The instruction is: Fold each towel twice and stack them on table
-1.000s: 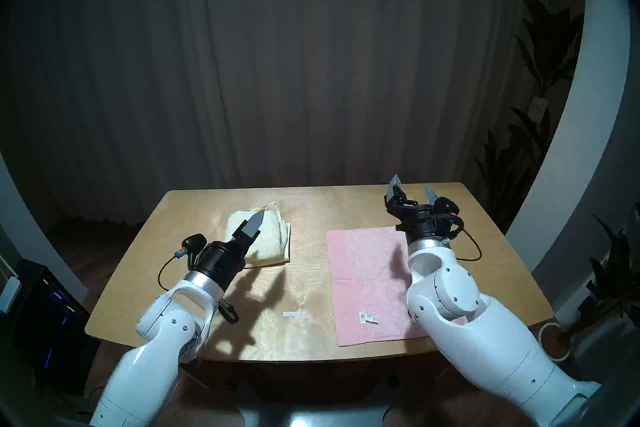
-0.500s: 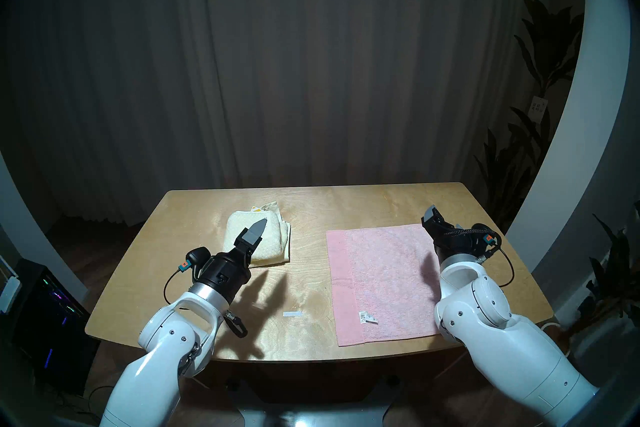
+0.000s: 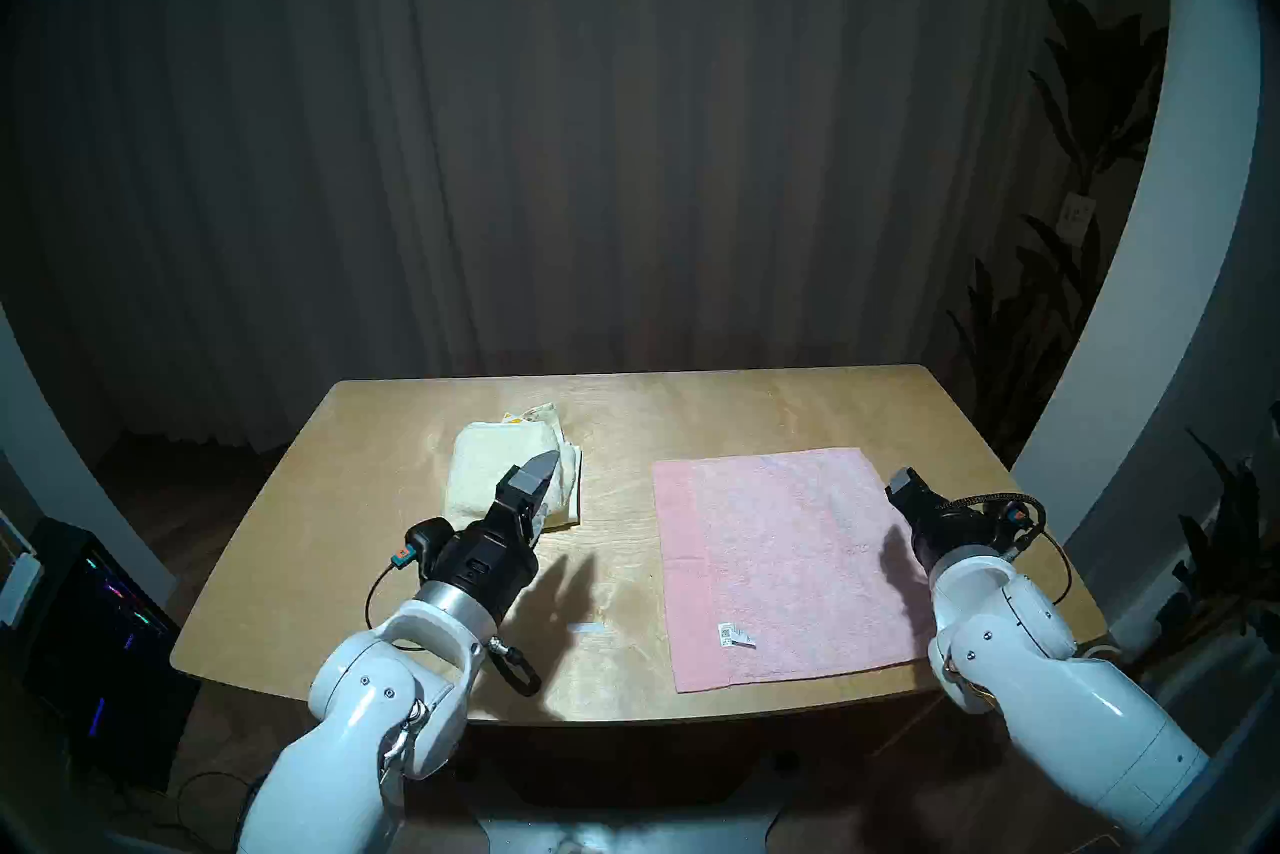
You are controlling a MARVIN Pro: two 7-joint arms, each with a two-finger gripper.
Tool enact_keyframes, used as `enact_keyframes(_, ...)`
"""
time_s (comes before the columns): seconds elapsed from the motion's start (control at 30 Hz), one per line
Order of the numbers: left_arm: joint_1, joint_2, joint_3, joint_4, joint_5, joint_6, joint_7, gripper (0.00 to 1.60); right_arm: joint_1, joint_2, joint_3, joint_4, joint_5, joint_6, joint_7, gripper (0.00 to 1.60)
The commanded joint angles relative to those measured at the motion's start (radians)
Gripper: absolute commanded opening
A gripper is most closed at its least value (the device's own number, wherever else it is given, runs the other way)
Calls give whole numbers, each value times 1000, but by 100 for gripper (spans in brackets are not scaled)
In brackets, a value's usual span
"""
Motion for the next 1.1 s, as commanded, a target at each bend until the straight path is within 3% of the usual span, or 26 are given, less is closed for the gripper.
enact_keyframes(0.0, 6, -13, 24, -25, -57, 3, 29, 160, -62, 37, 56, 6, 91, 50, 112, 160)
enact_keyframes(0.4, 4, -8, 47, -38, -151, 45, 115, 160, -161, 63, 156, -6, 278, 185, 311, 160)
enact_keyframes(0.5, 6, -9, 45, -41, -163, 50, 120, 160, -177, 66, 172, -5, 293, 198, 330, 160)
enact_keyframes(1.07, 37, 12, 1, -74, -276, 120, 230, 160, -366, 44, 379, 74, 537, 467, 595, 160)
